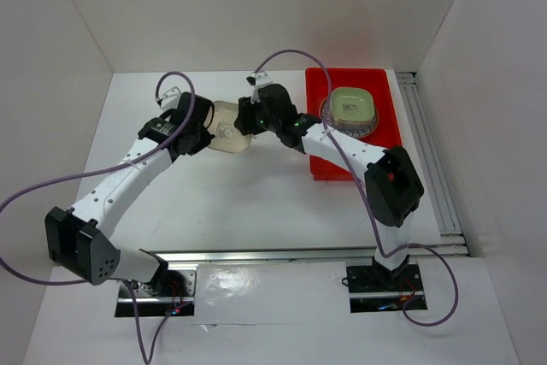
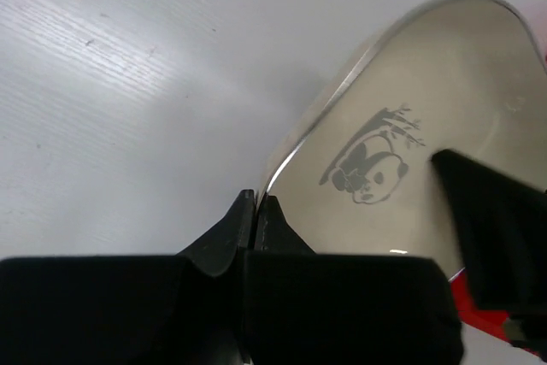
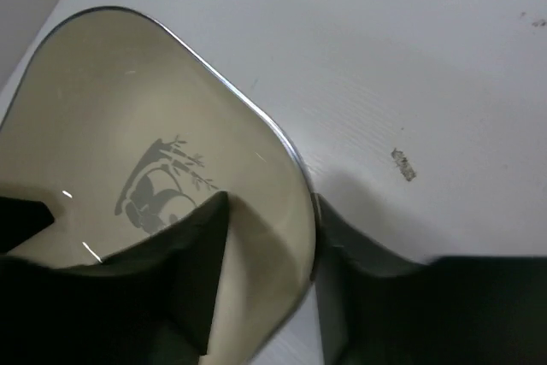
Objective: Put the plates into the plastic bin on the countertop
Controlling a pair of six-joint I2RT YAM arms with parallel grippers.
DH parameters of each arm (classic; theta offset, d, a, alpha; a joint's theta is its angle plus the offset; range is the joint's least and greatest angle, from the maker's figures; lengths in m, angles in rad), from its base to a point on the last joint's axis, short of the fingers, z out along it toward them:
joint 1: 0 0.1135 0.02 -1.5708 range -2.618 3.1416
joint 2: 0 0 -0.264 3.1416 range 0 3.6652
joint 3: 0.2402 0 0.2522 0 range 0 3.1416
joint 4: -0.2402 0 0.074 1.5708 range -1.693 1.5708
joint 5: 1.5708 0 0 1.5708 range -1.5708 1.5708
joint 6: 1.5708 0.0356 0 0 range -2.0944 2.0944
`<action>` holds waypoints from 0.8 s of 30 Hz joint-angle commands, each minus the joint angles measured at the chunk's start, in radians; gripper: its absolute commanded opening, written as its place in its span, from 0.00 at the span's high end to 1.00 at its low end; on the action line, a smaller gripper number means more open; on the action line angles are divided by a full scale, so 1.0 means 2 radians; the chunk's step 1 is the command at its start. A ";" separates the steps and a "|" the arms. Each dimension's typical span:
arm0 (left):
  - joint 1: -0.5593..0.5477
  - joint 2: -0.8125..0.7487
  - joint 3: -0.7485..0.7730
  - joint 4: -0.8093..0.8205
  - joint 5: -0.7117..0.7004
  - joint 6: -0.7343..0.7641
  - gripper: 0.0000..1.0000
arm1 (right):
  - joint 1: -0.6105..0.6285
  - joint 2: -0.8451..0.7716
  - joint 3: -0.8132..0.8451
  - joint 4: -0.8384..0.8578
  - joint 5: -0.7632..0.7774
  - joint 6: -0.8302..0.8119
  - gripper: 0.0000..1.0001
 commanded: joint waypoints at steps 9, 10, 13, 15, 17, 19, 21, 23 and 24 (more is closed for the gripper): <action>-0.002 -0.022 0.016 0.017 -0.010 -0.002 0.48 | 0.000 -0.011 0.003 -0.017 0.053 0.013 1.00; -0.002 -0.022 0.016 0.017 -0.009 -0.002 0.32 | -0.006 -0.015 0.008 -0.025 0.053 0.007 1.00; -0.002 -0.034 0.016 0.013 0.001 0.009 0.13 | -0.043 -0.027 0.026 -0.047 0.074 -0.007 1.00; -0.002 -0.048 0.016 0.003 0.011 0.014 0.05 | -0.091 -0.041 0.036 -0.060 0.080 -0.022 1.00; -0.002 -0.073 0.001 -0.002 0.024 0.019 0.05 | -0.132 -0.047 0.051 -0.069 0.068 -0.030 1.00; -0.002 -0.091 -0.024 0.005 0.050 0.028 0.05 | -0.190 -0.047 0.065 -0.075 0.061 -0.060 1.00; -0.008 -0.108 -0.030 0.005 0.056 0.037 0.05 | -0.225 -0.047 0.070 -0.081 0.037 -0.089 1.00; -0.024 -0.115 -0.037 -0.007 0.040 0.053 0.05 | -0.282 -0.051 0.070 -0.070 0.011 -0.120 1.00; -0.031 -0.115 -0.037 -0.015 0.029 0.053 0.04 | -0.302 -0.051 0.070 -0.070 -0.026 -0.125 1.00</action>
